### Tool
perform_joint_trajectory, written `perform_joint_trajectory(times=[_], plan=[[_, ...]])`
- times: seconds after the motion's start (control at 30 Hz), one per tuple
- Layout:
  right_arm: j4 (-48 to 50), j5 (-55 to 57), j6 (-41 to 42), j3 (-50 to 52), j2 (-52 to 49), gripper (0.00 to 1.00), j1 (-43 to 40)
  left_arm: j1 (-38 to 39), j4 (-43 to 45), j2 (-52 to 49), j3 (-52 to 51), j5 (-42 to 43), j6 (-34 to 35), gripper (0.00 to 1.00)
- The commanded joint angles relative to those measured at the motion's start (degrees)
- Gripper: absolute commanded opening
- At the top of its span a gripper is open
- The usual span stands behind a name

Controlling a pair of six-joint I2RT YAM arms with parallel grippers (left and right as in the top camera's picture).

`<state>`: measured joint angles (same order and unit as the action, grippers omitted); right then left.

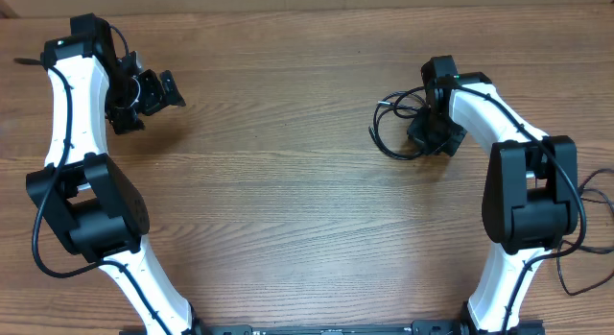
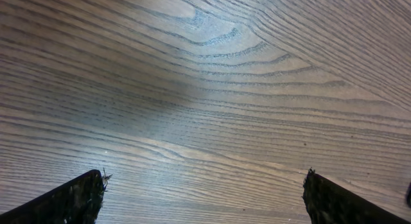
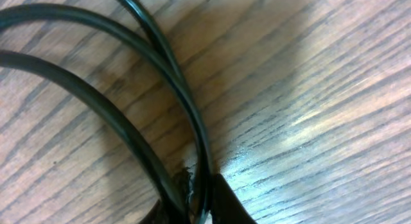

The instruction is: Untangle cables

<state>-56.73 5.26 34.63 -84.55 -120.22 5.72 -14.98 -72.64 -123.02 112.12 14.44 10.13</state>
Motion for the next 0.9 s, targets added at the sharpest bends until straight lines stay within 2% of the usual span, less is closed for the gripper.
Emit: perform_joint_trajectory(times=[0.0,0.13,0.37,0.6,0.87], plan=[[-3.23,2.27,-5.95,-2.38,-2.29,0.04,-0.59,0.37,0.04,0.15,0.96,-0.26,-1.14,1.00],[-8.72,-5.70,-15.17,-12.87,-2.05,0.04,-0.63,0.37,0.04,0.15,0.96,-0.26,-1.14,1.00],[-9.25,-7.54,-18.40,-23.85,-2.03,0.04,-2.10,0.37,0.07,0.15,0.96,-0.26,-1.14,1.00],[-6.56,-8.00,-14.73,-24.74,-2.03,0.04,-10.67,0.37,0.07,0.15,0.96,-0.26,-1.11,0.99],[-5.66,-8.39,-14.71,-24.68,-2.05,0.04,-23.37,0.37,0.07,0.15,0.96,-0.26,-1.14,0.99]])
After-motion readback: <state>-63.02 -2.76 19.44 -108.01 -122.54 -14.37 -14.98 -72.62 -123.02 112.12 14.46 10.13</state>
